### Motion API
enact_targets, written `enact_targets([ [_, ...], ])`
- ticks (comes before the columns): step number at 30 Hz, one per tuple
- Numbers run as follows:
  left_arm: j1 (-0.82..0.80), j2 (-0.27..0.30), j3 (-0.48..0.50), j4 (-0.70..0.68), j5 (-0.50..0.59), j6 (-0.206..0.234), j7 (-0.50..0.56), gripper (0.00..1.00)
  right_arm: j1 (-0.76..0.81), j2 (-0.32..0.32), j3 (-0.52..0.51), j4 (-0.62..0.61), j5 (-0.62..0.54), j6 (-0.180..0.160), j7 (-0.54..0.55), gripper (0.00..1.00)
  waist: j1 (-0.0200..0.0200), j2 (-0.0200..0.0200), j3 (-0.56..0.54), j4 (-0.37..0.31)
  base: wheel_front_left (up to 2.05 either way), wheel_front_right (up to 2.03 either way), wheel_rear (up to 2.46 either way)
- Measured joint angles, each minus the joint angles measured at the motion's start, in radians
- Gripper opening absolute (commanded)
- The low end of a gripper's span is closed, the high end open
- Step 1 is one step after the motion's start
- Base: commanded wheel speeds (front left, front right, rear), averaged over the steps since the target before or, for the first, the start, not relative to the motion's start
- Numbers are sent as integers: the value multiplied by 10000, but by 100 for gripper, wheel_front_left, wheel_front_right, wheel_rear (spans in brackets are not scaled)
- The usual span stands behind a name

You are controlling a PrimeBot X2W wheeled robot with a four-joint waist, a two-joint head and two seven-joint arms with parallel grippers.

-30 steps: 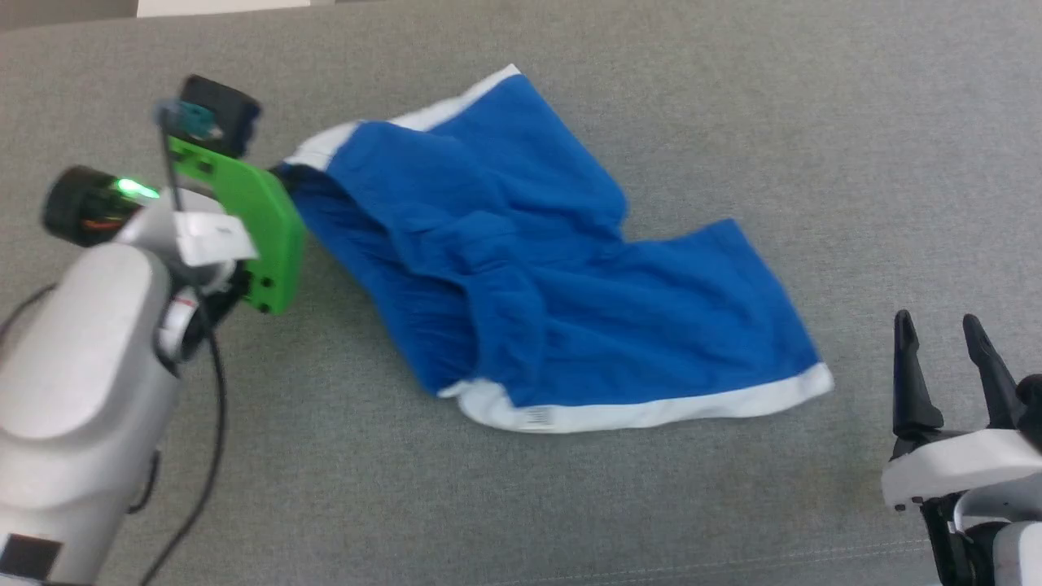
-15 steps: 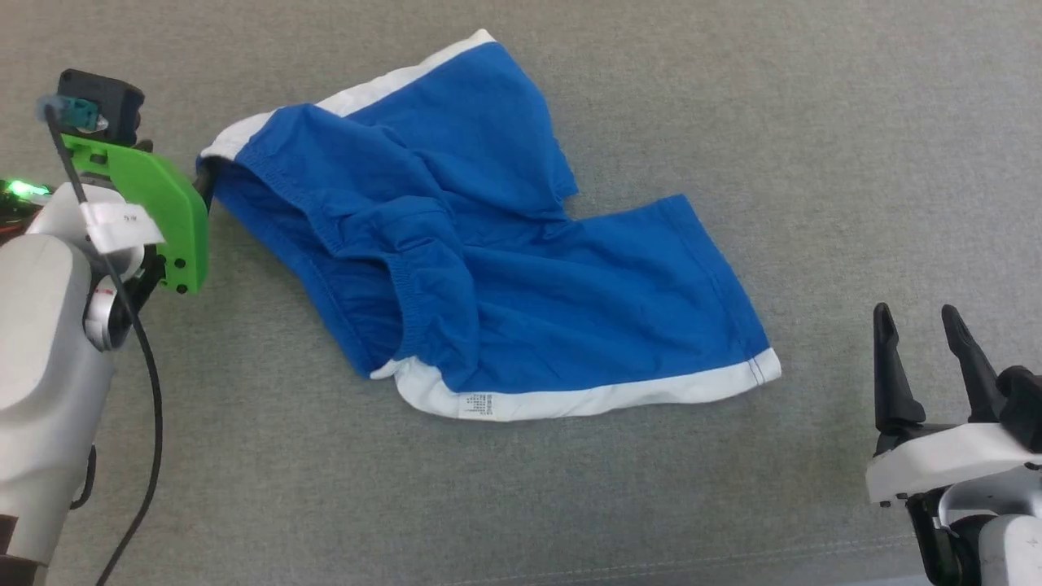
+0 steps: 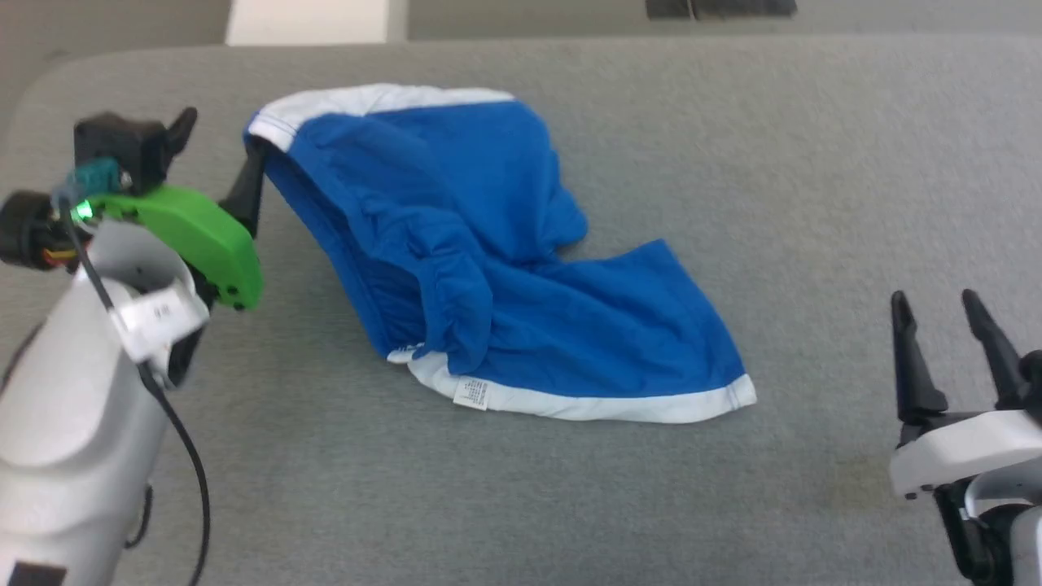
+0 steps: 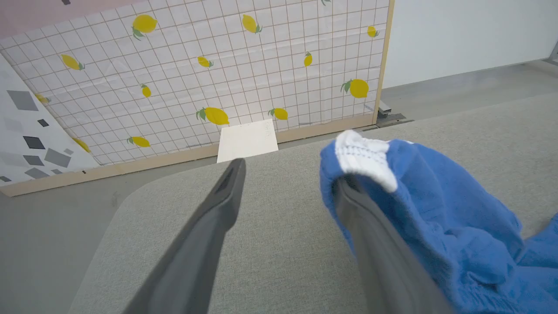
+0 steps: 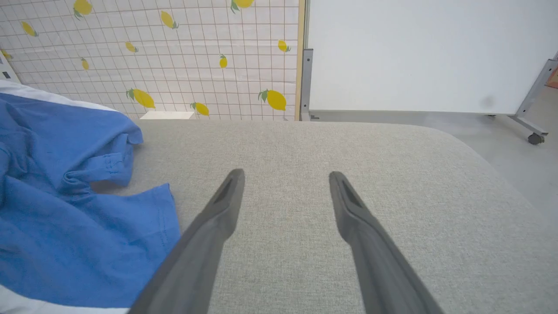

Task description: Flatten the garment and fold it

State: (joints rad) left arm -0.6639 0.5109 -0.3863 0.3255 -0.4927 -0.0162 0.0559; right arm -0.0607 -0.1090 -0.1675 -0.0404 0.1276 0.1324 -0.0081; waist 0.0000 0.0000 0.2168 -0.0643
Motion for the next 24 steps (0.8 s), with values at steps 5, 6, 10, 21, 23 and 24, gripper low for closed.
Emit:
enact_targets([
  [5, 941, -52, 100, -1095, -272, 174, -385, 100, 13, -219, 0, -278, 184, 0, 188, 100, 0, 0, -507, 409, 0, 0, 0],
  [6, 1198, -52, 2, -1246, -470, 151, -155, 100, 25, -228, -2, -330, 224, -2, 257, 100, 0, 0, -596, 495, 0, 0, 0],
  [10, 2052, 13, -353, -1672, -451, 88, 105, 100, 162, -228, 31, -497, 236, -2, 360, 100, 0, 0, -831, 808, 0, 0, 0],
  [21, 3097, 205, 159, -2777, -58, 1206, -1298, 100, 469, -29, 40, -639, 236, -2, 399, 100, 0, 0, -1178, 1140, 0, 0, 0],
  [23, 3608, 174, 169, -3030, 155, 1557, -1569, 100, 559, 2, 2, -660, 236, -2, 387, 100, 0, 0, -1232, 1147, 0, 0, 0],
  [24, 3847, 142, 155, -3127, 207, 1695, -1653, 100, 617, 17, -12, -675, 236, -2, 383, 100, 0, 0, -1246, 1150, 0, 0, 0],
])
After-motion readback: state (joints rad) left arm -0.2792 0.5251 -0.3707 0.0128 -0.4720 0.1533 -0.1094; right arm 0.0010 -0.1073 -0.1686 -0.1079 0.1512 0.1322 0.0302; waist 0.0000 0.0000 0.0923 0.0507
